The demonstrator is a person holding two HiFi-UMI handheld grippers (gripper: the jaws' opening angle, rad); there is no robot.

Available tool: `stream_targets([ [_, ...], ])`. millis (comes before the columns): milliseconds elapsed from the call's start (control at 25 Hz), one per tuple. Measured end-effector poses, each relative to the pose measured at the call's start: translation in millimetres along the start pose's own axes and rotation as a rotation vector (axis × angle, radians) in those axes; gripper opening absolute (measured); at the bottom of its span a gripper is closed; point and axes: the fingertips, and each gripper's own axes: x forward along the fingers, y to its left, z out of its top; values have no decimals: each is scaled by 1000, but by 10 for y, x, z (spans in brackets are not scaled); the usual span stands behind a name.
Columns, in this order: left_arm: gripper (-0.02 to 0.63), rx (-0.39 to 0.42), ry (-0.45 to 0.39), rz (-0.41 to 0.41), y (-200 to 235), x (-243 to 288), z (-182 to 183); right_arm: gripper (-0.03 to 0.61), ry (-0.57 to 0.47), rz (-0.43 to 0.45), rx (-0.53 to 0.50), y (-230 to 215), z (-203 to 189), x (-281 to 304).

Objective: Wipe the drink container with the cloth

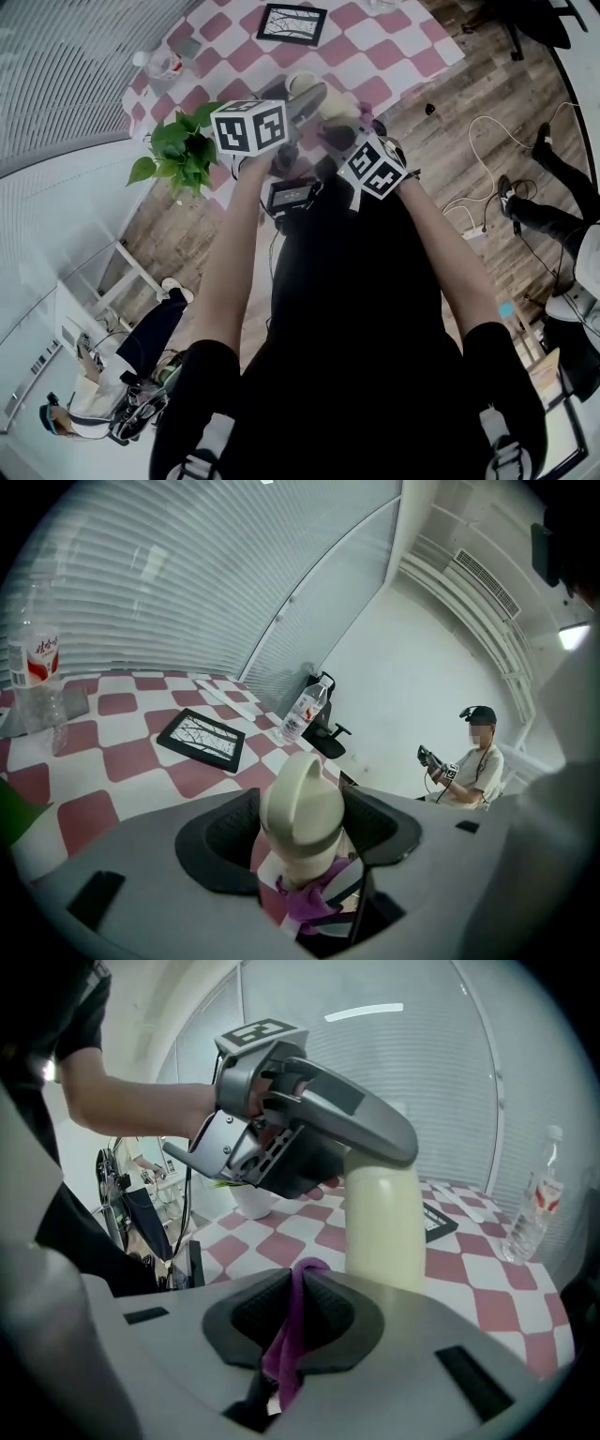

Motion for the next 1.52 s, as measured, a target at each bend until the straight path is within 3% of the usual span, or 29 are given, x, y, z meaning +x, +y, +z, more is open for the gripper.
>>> stream_targets([
  [240, 293, 9, 29, 8, -8, 19, -11, 48, -90, -17, -68, 26, 408, -6],
  [400, 293, 6, 35, 2, 2, 4, -17, 48, -152, -77, -99, -75, 640, -151],
  [800, 293, 7, 24, -14, 16, -24, -34, 48, -200, -182, -46, -431, 663, -496],
  [1160, 293, 20, 27, -9, 2, -68, -85, 48, -201, -246, -63, -728, 787, -582],
  [1520, 293, 86, 36, -15, -68, -110, -142, 48, -239, -294, -59, -897, 1001, -616],
])
